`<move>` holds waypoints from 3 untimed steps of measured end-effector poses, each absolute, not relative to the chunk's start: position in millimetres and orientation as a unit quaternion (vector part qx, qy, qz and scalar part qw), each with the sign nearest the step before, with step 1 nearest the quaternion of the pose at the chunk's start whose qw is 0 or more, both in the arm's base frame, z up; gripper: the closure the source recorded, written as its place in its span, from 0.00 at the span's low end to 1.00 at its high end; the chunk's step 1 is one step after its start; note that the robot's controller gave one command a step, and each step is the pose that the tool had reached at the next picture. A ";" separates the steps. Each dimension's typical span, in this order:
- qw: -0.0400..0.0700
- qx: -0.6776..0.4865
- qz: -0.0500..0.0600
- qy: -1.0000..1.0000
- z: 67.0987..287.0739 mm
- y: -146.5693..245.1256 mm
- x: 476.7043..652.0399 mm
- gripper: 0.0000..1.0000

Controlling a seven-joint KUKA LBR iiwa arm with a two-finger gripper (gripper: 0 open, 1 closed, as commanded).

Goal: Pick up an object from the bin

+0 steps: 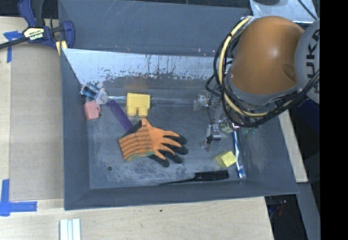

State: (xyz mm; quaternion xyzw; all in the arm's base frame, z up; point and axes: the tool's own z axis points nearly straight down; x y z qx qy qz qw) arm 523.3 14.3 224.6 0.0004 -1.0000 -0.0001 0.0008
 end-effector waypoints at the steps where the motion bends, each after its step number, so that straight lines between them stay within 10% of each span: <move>1: -0.002 0.000 0.000 -1.000 226.7 14.3 524.5 0.00; 2: -0.005 0.042 0.000 -0.999 146.6 59.7 538.5 0.00; 3: -0.006 -0.027 0.000 -1.000 140.2 87.5 551.3 0.00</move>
Offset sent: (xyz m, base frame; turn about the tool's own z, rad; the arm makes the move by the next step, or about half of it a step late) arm 0.0246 0.0871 -0.1546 -0.1573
